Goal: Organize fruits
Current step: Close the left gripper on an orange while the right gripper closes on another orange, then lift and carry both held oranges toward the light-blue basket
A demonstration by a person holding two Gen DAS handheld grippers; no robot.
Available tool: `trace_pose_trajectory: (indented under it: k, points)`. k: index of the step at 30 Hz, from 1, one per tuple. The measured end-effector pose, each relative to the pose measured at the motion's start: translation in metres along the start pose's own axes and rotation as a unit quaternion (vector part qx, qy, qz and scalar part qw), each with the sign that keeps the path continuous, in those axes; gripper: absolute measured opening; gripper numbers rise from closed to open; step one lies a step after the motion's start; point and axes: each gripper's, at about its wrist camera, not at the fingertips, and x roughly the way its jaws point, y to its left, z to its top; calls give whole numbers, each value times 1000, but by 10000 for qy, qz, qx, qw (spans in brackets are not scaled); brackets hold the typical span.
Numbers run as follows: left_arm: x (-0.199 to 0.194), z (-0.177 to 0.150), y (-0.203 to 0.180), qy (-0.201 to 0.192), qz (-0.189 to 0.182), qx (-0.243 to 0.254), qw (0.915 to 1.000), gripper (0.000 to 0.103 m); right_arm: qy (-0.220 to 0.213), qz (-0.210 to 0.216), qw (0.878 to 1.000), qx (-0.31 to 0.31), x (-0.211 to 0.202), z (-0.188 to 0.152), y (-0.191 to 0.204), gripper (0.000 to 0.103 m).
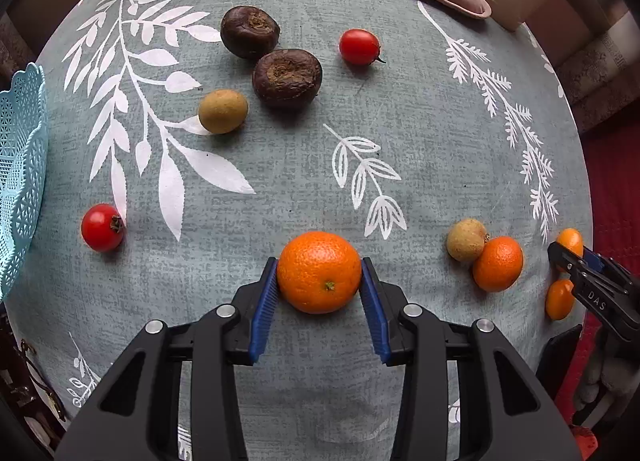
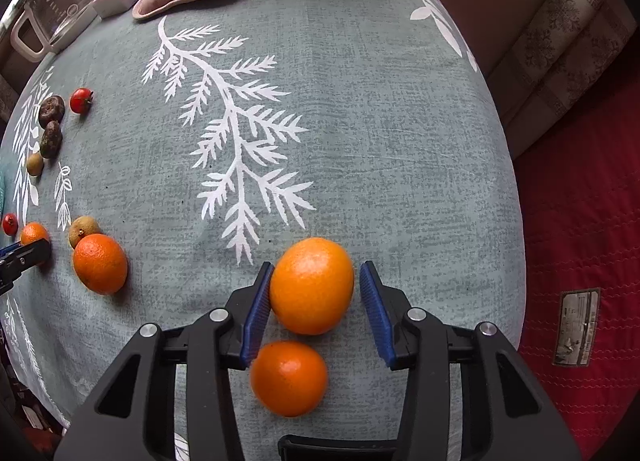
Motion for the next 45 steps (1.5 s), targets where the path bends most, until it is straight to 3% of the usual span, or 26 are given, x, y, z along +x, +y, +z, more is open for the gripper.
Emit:
trace_pose_trajectory:
  k: [23,35,45]
  points:
    - [-17,4,2,-178,58,142,9997,41,-93,114,9998,155,-21,-2,-2,39]
    - [-47,4,28,-401,-16,83,9992,41,-301,277,9988,259,-41,6,9,39]
    - [-70,7,53,-592,12,-9,9982,41,-390,412,9982,185,-52,13,40,39]
